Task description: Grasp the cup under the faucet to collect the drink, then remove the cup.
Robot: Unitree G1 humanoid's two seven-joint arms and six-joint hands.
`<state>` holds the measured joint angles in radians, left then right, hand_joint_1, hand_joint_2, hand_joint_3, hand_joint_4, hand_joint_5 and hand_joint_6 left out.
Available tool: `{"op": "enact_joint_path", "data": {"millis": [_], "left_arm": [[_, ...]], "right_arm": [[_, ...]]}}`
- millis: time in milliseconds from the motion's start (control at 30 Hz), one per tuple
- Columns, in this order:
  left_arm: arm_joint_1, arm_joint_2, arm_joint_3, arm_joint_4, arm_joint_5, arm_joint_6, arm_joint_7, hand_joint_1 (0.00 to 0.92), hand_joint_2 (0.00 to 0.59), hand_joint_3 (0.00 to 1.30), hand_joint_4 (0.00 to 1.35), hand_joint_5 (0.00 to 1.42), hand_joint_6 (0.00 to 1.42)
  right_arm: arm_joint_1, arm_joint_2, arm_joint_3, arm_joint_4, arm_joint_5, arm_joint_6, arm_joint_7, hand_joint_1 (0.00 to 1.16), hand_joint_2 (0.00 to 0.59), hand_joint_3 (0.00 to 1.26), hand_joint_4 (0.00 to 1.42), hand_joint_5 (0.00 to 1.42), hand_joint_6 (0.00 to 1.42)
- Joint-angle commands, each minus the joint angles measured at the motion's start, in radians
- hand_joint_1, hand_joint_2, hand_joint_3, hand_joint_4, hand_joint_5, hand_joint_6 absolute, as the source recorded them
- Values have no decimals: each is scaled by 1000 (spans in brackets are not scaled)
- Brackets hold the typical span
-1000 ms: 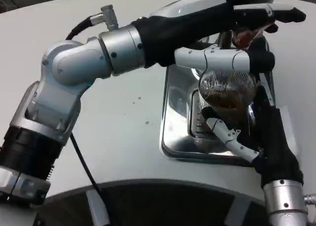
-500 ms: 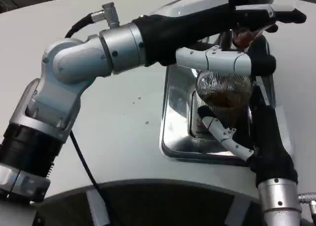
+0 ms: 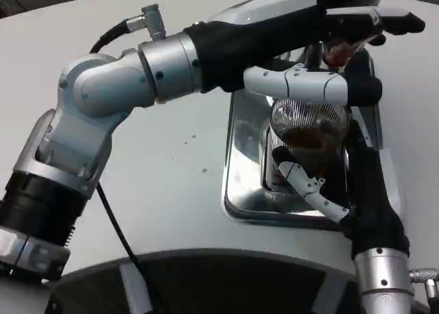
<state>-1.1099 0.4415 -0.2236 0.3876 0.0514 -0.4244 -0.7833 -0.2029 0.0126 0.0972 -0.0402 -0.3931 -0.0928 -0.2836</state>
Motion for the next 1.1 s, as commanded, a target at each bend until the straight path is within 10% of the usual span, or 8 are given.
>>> {"op": "enact_joint_path", "data": {"millis": [33, 1100], "left_arm": [[22, 11, -24, 20, 35, -1, -30, 1, 86, 150, 93, 136, 160], [57, 34, -20, 3, 25, -6, -40, 0, 84, 150, 106, 136, 173]], "right_arm": [[-1, 9, 5, 26, -13, -1, -30, 680, 236, 96, 153, 187, 0], [-54, 64, 26, 167, -53, -73, -236, 719, 244, 293, 374, 427, 132]]}}
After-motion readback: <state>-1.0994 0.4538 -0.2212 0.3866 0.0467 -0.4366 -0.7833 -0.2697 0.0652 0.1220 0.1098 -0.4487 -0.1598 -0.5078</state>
